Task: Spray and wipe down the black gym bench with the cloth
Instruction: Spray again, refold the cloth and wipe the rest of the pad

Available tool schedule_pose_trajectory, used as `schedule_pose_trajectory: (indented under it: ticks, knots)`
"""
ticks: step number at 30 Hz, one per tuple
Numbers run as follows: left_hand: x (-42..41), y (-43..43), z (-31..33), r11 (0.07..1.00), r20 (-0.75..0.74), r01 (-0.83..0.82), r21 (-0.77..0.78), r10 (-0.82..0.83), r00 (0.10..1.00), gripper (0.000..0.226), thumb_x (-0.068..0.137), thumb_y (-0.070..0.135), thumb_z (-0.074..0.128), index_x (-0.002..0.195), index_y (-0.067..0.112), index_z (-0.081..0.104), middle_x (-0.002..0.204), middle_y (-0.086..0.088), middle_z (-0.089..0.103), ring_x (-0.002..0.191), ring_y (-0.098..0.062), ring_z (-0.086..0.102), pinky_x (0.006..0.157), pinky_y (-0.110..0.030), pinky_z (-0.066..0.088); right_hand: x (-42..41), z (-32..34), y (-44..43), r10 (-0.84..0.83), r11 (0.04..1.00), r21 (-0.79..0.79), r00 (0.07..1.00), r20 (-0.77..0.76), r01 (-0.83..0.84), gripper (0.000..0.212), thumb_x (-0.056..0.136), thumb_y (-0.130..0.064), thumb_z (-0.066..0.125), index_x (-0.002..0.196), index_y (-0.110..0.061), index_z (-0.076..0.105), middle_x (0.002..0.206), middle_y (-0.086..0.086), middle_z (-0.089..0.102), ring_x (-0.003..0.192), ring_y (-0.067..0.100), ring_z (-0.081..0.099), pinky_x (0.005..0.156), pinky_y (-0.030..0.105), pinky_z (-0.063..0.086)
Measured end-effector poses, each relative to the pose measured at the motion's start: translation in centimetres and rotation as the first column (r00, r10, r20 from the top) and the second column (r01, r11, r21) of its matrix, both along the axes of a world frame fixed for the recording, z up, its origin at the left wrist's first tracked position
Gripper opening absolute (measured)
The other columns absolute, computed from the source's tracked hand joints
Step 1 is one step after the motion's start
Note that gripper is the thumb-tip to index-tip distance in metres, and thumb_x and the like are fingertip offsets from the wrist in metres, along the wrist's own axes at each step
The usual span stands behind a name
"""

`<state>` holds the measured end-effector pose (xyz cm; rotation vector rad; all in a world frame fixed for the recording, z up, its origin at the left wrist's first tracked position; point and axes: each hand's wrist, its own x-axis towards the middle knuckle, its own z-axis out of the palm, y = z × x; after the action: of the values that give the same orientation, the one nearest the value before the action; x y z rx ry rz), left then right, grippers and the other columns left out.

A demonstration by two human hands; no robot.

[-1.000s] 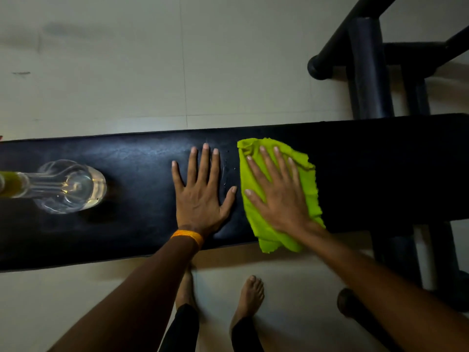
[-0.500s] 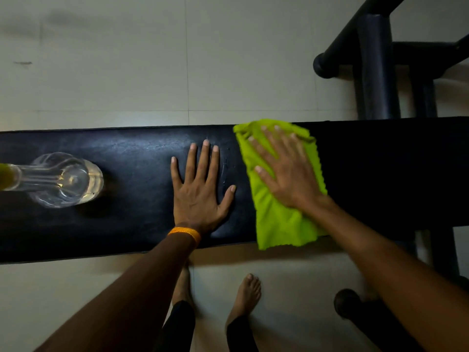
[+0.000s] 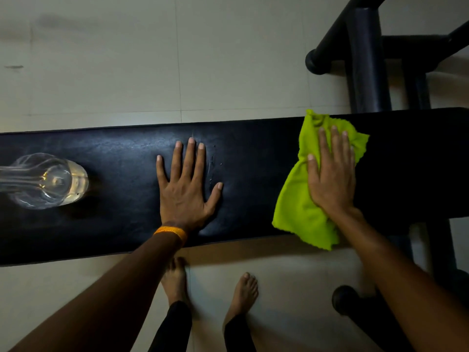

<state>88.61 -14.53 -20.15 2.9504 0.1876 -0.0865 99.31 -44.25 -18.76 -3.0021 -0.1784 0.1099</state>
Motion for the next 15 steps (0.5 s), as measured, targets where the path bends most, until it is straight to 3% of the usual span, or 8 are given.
schedule_pose_trajectory:
  ticks: [5, 8, 11, 15]
  knots:
    - [0.0, -0.1, 0.1, 1.0, 0.026, -0.003, -0.016, 0.004, 1.0, 0.085, 0.099, 0.063, 0.03, 0.167, 0.015, 0.011, 0.175, -0.007, 0.004, 0.162, -0.028, 0.0, 0.127, -0.065, 0.002, -5.7, 0.6, 4.5, -0.135, 0.99, -0.026, 0.99, 0.047, 0.136, 0.068, 0.103, -0.053, 0.028, 0.162, -0.018, 0.021, 0.17, 0.014, 0.015, 0.158, 0.035, 0.009, 0.127, 0.055, 0.011]
    - [0.0, 0.0, 0.0, 1.0, 0.035, -0.007, -0.024, 0.008, 0.999, 0.084, 0.099, 0.063, 0.031, 0.167, 0.015, 0.012, 0.175, -0.007, 0.005, 0.162, -0.028, 0.0, 0.127, -0.064, 0.003, -10.3, 0.5, 5.4, -0.007, 0.999, -0.035, 1.0, 0.008, 0.007, 0.072, 0.102, -0.057, 0.031, 0.162, -0.017, 0.02, 0.17, 0.014, 0.013, 0.158, 0.035, 0.006, 0.127, 0.054, 0.008]
    - [-0.2, 0.1, -0.1, 1.0, 0.039, -0.003, -0.025, 0.004, 0.999, 0.084, 0.1, 0.063, 0.031, 0.167, 0.015, 0.011, 0.175, -0.007, 0.005, 0.162, -0.028, 0.0, 0.127, -0.064, 0.003, -6.9, -0.2, 1.7, 0.073, 0.997, 0.014, 0.997, 0.038, -0.074, 0.075, 0.102, -0.06, 0.03, 0.161, -0.015, 0.025, 0.169, 0.012, 0.019, 0.157, 0.034, 0.012, 0.126, 0.054, 0.016]
    - [-0.1, 0.0, -0.1, 1.0, 0.031, 0.002, -0.004, -0.002, 1.0, 0.084, 0.1, 0.064, 0.029, 0.167, 0.016, 0.01, 0.175, -0.006, 0.004, 0.162, -0.028, -0.001, 0.127, -0.064, 0.002, -1.4, -1.1, -0.4, -0.275, 0.961, 0.059, 0.958, 0.086, 0.27, 0.075, 0.103, -0.059, 0.029, 0.159, -0.01, 0.028, 0.167, 0.016, 0.023, 0.155, 0.037, 0.019, 0.123, 0.056, 0.021]
